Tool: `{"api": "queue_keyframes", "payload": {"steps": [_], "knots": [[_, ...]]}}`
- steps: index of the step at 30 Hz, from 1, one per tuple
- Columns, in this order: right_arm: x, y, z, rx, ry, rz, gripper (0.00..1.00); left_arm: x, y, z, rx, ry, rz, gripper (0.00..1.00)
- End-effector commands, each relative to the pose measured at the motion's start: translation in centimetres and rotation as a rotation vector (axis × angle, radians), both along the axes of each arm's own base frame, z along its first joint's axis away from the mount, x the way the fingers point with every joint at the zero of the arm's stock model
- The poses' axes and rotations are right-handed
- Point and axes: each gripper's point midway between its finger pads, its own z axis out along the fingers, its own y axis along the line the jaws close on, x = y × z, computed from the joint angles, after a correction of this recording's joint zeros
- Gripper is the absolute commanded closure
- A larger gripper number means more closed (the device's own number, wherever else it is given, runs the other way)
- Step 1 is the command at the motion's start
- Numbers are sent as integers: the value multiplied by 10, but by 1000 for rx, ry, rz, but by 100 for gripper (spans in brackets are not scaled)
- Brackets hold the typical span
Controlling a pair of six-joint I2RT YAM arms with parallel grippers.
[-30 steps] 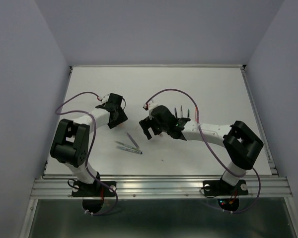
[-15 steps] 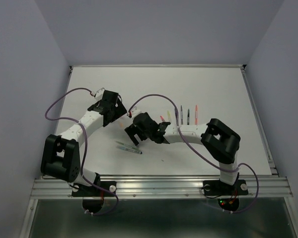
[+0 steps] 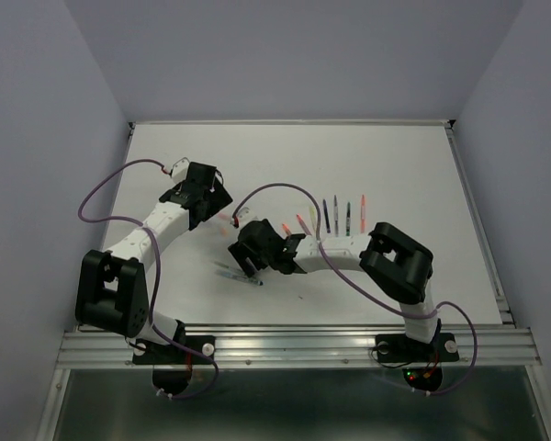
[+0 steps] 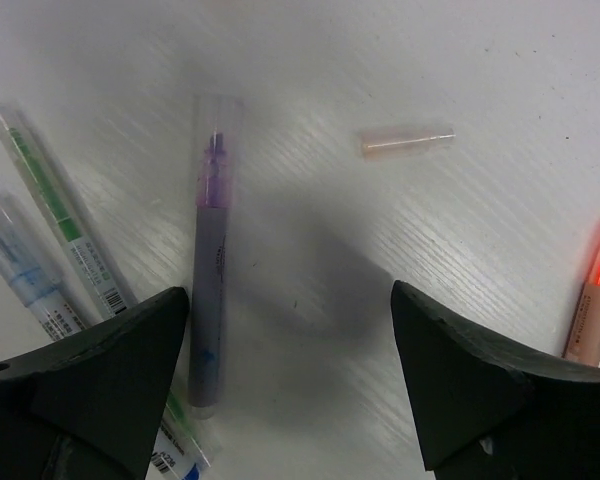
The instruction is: Open the pen caps
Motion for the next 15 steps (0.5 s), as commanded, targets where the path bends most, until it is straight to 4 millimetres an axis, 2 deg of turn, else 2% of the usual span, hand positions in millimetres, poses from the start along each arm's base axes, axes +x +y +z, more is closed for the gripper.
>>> {"api": "queue_keyframes", "payload": {"steps": [1, 3, 6, 7, 8, 10, 14, 15], "knots": [[1, 1, -1, -5, -4, -46, 15, 9, 4, 21, 3, -52, 26, 1], [-5, 0, -7, -11, 8, -45, 21, 9, 4, 20, 5, -51, 27, 1], [-7, -3, -10, -8, 18, -62, 39, 9, 3, 19, 2, -48, 22, 1], [-8, -4, -11, -5, 24, -70, 49, 9, 3, 19, 2, -46, 22, 1], [-8, -4, -11, -2, 26, -75, 52, 9, 3, 19, 0, -44, 22, 1], [-8, -7, -11, -4, 25, -84, 52, 9, 3, 19, 0, -45, 20, 1], [-9, -9, -8, 3, 20, -87, 73, 10, 4, 23, 7, -54, 25, 1], [-9, -10, -6, 6, 18, -89, 74, 9, 3, 23, 2, -52, 20, 1]]}}
